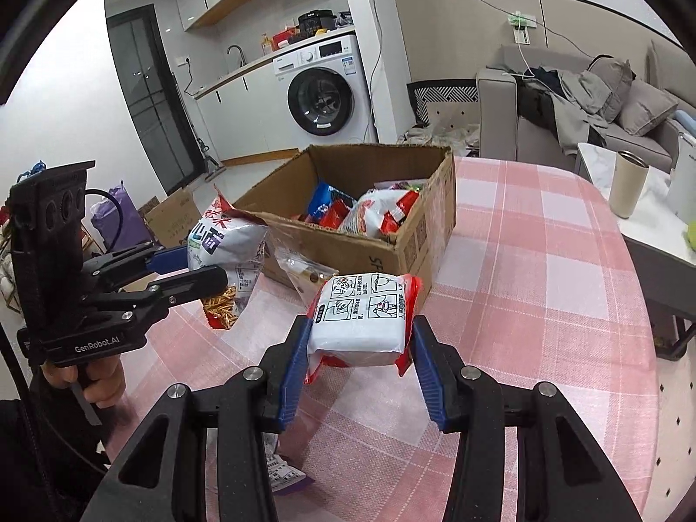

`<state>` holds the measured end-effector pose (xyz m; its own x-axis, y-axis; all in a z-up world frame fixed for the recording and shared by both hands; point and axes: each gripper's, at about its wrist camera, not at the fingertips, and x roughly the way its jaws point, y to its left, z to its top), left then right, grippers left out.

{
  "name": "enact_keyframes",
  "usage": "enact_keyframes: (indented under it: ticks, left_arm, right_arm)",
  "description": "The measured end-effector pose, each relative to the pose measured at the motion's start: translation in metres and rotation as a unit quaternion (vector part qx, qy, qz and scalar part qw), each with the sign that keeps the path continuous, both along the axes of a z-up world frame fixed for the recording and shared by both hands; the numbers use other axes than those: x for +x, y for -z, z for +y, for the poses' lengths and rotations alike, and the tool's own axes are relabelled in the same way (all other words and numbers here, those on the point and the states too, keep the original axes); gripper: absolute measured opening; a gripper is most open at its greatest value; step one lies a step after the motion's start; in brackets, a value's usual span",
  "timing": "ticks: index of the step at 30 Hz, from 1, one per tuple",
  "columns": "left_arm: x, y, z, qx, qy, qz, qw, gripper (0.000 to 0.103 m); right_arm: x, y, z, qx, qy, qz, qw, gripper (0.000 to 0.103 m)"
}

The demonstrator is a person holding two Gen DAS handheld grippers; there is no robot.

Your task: Organize snacks

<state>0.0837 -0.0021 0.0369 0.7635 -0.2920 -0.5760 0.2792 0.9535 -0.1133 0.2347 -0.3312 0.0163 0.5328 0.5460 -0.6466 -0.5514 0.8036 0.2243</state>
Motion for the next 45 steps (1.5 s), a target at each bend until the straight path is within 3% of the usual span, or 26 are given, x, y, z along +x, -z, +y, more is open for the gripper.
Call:
enact_keyframes:
  ticks: [25,45]
  left_arm:
    - [0.022,-0.041,0.015,-0.008,-0.028,-0.031,0.9991,0.042]
    - [0.090,-0.039,0.029,0.012,-0.055,-0.027,0.9980,0.042]
  right_arm:
    - [0.003,-0.055,0.017,0.032,0.033,-0.061,0.997,0.046]
    - [0.041,-0.056,0.051,0.034,0.041,-0.048,0.997,0.046]
